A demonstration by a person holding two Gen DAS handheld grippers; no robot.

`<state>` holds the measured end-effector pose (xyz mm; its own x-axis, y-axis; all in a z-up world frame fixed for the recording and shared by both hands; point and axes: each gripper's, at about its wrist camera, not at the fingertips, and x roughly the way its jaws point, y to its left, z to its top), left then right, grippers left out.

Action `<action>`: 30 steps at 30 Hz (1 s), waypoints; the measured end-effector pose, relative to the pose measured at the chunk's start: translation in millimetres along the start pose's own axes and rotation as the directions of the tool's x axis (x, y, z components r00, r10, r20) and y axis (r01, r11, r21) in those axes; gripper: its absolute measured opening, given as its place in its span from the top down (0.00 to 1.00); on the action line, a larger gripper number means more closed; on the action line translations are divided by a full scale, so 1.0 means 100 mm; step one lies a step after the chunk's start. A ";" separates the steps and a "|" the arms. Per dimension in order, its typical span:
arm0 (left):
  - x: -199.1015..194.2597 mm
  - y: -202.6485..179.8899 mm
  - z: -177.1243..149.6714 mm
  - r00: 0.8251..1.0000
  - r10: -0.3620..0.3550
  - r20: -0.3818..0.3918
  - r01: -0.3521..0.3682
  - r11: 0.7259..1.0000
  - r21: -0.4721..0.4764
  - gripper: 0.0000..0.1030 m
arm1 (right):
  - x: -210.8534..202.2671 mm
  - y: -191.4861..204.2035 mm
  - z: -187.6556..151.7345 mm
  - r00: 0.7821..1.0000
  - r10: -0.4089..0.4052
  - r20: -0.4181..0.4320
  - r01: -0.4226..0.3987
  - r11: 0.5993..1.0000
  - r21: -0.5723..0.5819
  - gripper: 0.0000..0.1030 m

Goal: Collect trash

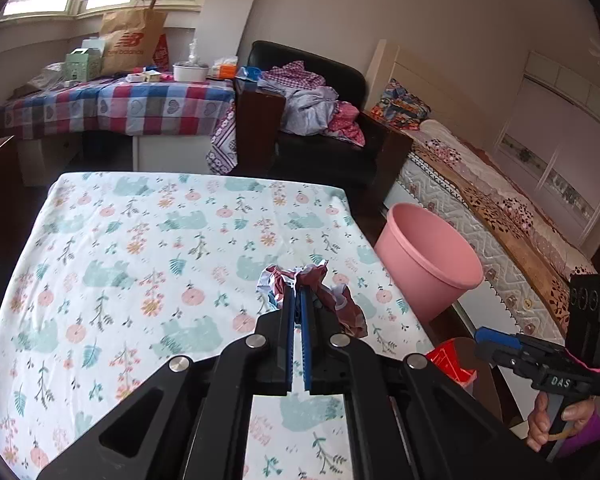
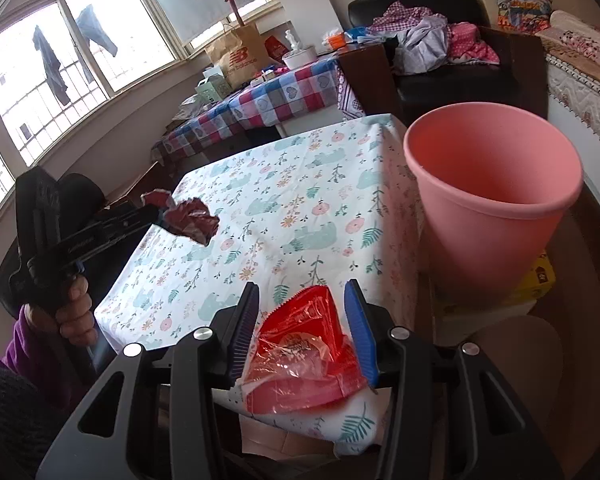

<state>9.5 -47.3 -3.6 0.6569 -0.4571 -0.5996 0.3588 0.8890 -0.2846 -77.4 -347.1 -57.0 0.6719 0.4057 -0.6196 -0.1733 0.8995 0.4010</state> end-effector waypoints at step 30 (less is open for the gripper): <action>0.13 -0.49 0.07 0.994 -0.106 -0.026 0.108 0.989 0.099 0.98 | -0.60 -0.08 -0.30 0.990 -0.079 0.116 0.071 0.995 0.066 0.56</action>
<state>4.9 -96.9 7.4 0.5978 -0.5479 -0.5852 0.4914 0.8272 -0.2724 -137.5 -374.1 -43.3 0.7625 0.3121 -0.5668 -0.0768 0.9134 0.3997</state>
